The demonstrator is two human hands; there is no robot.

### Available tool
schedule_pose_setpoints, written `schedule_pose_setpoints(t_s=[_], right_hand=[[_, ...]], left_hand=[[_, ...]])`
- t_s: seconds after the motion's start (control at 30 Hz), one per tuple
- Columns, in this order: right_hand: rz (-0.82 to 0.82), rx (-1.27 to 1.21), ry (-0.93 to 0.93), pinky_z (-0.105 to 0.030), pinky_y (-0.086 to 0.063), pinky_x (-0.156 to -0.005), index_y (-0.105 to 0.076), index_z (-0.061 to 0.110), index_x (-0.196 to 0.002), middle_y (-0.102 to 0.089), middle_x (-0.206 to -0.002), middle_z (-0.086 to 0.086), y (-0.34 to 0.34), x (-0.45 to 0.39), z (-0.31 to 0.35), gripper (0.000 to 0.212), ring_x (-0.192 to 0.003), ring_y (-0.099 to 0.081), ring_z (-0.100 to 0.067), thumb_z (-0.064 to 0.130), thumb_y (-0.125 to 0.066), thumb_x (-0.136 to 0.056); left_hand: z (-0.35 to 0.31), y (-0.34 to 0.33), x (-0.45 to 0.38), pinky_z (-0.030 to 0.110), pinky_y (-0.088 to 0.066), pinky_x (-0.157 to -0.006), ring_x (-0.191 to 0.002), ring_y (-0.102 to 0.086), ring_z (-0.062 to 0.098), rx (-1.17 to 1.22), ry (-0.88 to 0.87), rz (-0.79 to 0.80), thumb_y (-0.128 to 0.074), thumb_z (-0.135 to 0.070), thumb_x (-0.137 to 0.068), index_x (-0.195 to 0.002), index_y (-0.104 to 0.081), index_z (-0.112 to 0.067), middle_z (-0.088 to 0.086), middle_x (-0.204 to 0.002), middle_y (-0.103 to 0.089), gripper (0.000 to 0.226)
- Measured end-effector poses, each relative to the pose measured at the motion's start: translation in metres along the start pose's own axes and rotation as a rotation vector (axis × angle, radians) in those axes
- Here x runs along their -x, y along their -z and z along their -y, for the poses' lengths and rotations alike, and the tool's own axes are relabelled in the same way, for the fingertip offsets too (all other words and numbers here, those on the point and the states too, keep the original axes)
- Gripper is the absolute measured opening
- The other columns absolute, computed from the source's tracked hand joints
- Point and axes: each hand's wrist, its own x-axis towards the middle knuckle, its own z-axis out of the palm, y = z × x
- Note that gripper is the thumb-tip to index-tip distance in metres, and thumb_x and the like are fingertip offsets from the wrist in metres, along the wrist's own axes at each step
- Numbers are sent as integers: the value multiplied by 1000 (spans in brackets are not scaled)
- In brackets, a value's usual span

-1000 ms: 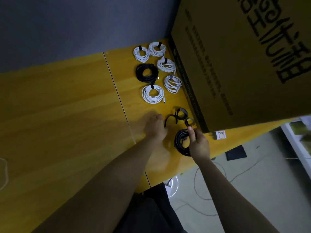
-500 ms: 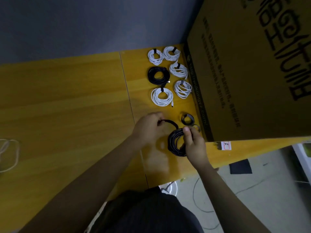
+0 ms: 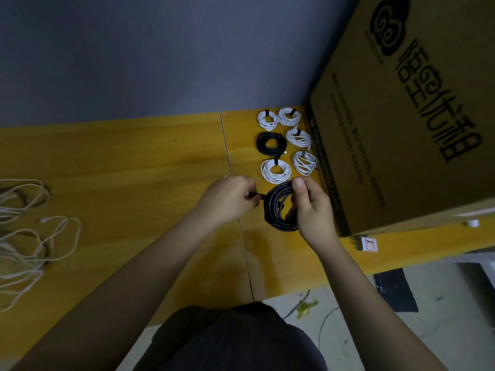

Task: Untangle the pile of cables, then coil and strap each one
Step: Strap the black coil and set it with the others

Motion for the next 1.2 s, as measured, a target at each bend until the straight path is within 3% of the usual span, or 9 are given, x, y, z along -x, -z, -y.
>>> schedule_pose_setpoints(t_s=[0.17,0.27,0.37,0.5,0.67,0.77,0.9,1.07,1.2], right_hand=[[16,-1,31,-43,-35,-48,-47,37,-74,-40,-56,5,-19,-1,13,29,-50,-42,-32,53,-38,-95],[47,39,-6,-45,-38,-51,-48,31,-74,-42,-56,6,-27,0,10,31,-50,-43,-23,54,-39,-92],[57,47,1,-30,-34,-53,-47,30,-71,-44,-57,9,-30,1,10,32,-52,-42,-9,52,-39,-93],[61,15,-2,-18,-29,-51,-49,26,-73,-45,-57,10,-35,4,15,32,-51,-38,-3,48,-39,-93],[42,-7,-15,-24,-32,-53,-49,26,-74,-46,-58,9,-39,7,22,32,-54,-43,-9,49,-39,-93],[7,-22,-30,-22,-32,-53,-49,29,-73,-46,-57,11,-40,8,23,29,-53,-42,-8,48,-39,-93],[-36,-31,-61,-23,-33,-54,-53,27,-77,-50,-59,11,-40,8,22,31,-54,-44,-8,50,-38,-92],[-72,-68,-69,-14,-33,-55,-53,30,-76,-54,-61,20,-42,9,25,30,-57,-46,-1,50,-37,-93],[-64,-81,-94,-12,-35,-56,-61,25,-87,-58,-64,22,-43,9,24,36,-60,-50,1,51,-37,-92]], left_hand=[[5,14,10,32,-40,-57,-79,-59,27,-21,-28,-27,-64,-23,-83,-86,-64,-12,4,-82,-65,12],[17,20,15,32,-42,-59,-68,-57,16,83,-22,-34,-65,-29,-84,-75,-59,-25,-9,-70,-58,11],[28,27,16,32,-44,-66,-69,-55,13,311,-18,38,-66,-29,-85,-74,-61,-29,-13,-73,-58,13],[33,34,15,29,-52,-81,-95,-65,10,722,3,173,-60,-11,-90,-75,-63,-23,-9,-101,-69,19],[30,35,10,25,-55,-66,-79,-67,15,1158,145,266,-43,-2,-95,-79,-53,-14,5,-86,-65,22],[28,34,9,24,-54,-63,-73,-68,14,1289,159,283,-50,-20,-93,-88,-52,-13,6,-85,-63,9],[28,33,10,24,-54,-69,-80,-67,16,1326,102,339,-36,-53,-86,-90,-56,-12,3,-87,-69,46],[20,29,13,21,-53,-73,-92,-68,10,1130,15,163,-56,-25,-94,-99,-67,-22,-7,-97,-72,12],[14,32,17,23,-50,-90,-107,-64,8,1045,27,172,-61,-40,-84,-103,-70,-30,-9,-107,-72,24]])
